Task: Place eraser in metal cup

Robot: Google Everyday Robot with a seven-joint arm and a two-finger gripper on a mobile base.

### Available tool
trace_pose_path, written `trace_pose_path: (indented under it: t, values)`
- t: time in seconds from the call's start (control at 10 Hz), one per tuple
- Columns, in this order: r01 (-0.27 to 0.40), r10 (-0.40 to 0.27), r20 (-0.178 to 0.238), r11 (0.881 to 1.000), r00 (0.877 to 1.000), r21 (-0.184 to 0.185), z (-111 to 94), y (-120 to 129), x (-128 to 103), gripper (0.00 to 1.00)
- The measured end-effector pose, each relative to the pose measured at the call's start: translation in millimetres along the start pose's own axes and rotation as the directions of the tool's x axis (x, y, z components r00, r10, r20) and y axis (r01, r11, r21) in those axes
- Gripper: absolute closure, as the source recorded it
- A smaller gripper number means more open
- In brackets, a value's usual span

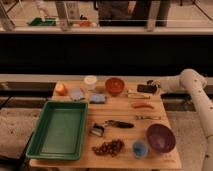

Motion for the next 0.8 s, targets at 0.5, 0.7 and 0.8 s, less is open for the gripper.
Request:
trace_pose_path:
  t: [0.5,0.7,0.8]
  values:
    - [0.013,-0.013,-0.022,1.000,1.000,0.026,8,-23,10,0.97]
    - [0.020,-0.019,-0.033,0.999,0.999,0.029,7,-26,14,0.97]
    - [0.028,-0.027,-0.037,0.999,0.999,0.032,8,-30,14,0.97]
